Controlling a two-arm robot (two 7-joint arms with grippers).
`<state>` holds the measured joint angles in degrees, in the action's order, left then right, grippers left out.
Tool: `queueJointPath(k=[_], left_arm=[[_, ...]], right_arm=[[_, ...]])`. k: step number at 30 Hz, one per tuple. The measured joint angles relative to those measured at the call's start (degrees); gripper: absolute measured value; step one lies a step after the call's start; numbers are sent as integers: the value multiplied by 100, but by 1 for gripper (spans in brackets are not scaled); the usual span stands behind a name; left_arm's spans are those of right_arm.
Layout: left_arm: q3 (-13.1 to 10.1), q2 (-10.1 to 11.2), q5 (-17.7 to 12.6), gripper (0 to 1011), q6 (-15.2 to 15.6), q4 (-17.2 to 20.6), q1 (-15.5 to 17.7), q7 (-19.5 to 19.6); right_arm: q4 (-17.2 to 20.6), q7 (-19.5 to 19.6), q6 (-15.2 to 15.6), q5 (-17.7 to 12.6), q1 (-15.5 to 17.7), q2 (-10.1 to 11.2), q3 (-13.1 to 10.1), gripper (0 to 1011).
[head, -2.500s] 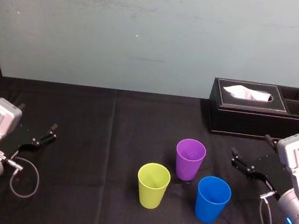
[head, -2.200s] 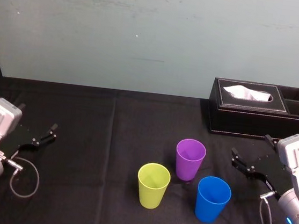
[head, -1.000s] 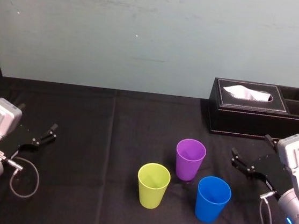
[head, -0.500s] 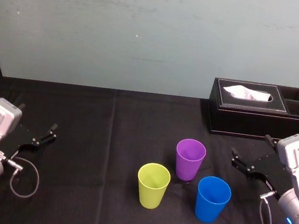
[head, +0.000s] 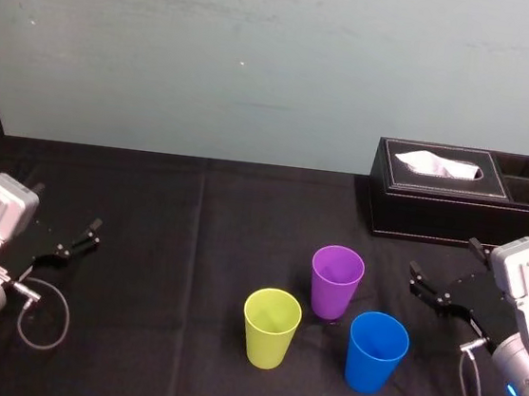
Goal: Stack the three plastic cups sequentially using one hand.
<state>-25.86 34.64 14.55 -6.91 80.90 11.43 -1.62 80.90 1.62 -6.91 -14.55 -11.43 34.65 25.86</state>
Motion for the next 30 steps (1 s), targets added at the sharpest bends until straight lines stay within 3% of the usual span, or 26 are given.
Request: queueJointPath(k=[11,18,23,27,30], left_arm=[[0,0,0,1000,0,0,0,0],[0,0,0,1000,0,0,0,0],[0,0,0,1000,0,0,0,0],[0,0,0,1000,0,0,0,0],[0,0,0,1000,0,0,0,0]], right_arm=[[0,0,0,0,0,0,0,1000],[93,-82,-34,-39,74,-38,-183,1000],[393,-168,-35,-165,295,19,-389,1000],[723,-284,13,-405,604,144,-605,1000],[1105,-426,173,-749,1001,310,-880,1000]])
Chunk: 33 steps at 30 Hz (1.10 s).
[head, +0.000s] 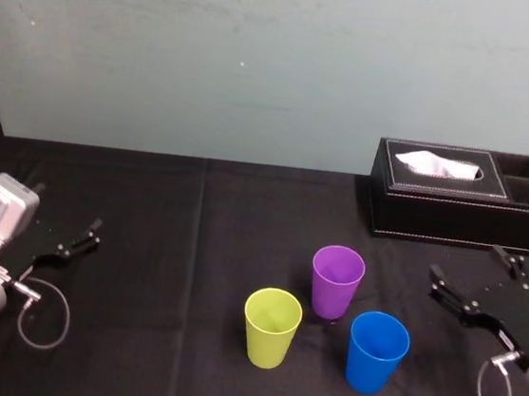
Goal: Stack the three plastic cups sequentially using one hand.
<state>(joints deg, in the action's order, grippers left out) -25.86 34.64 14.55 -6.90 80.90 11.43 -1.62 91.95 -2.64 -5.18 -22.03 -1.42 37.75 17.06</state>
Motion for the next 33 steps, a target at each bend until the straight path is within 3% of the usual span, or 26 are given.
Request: queueJointPath(k=[4,10,18,25,33], left_arm=[[0,0,0,1000,0,0,0,0],[0,0,0,1000,0,0,0,0],[0,0,0,1000,0,0,0,0],[0,0,0,1000,0,0,0,0],[0,0,0,1000,0,0,0,0]], right_arm=[[354,-151,85,-377,432,171,-305,1000],[1090,-405,347,-944,1456,560,-893,1000],[1587,-589,516,-1174,2350,761,-1259,1000],[1689,-871,626,-1154,2650,787,-1153,1000],[1557,-1038,717,-834,2438,578,-785,1000]])
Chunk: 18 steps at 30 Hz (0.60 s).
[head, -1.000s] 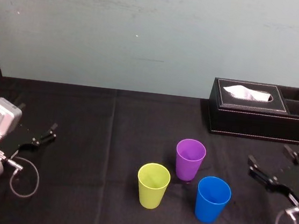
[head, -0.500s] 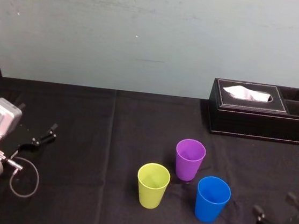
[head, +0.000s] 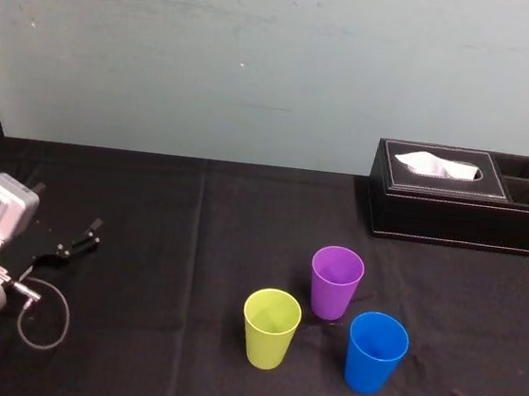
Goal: Stack the three plastic cups sequentially using one hand.
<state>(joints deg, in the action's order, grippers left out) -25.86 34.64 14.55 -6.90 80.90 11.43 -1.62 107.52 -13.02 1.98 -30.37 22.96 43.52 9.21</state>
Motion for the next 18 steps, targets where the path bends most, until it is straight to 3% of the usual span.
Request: queueJointPath(k=[18], left_arm=[[0,0,0,1000,0,0,0,0]], right_arm=[[-489,-133,24,500,-704,-627,354,1000]])
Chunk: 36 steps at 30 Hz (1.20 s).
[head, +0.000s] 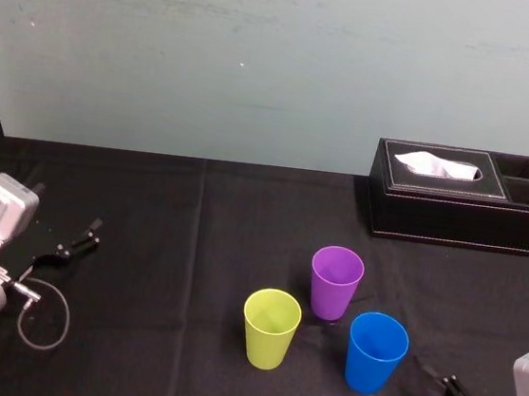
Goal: Stack the three plastic cups sequentially using one hand.
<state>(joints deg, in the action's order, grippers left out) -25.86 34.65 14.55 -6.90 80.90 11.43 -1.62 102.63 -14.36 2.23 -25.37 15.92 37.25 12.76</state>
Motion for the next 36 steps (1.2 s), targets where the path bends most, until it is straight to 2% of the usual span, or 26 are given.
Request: queueJointPath(k=[15,36], left_arm=[[0,0,0,1000,0,0,0,0],[0,0,0,1000,0,0,0,0]], right_arm=[[-276,-175,5,288,-283,-373,74,1000],[-543,-312,-44,616,-534,-836,23,1000]])
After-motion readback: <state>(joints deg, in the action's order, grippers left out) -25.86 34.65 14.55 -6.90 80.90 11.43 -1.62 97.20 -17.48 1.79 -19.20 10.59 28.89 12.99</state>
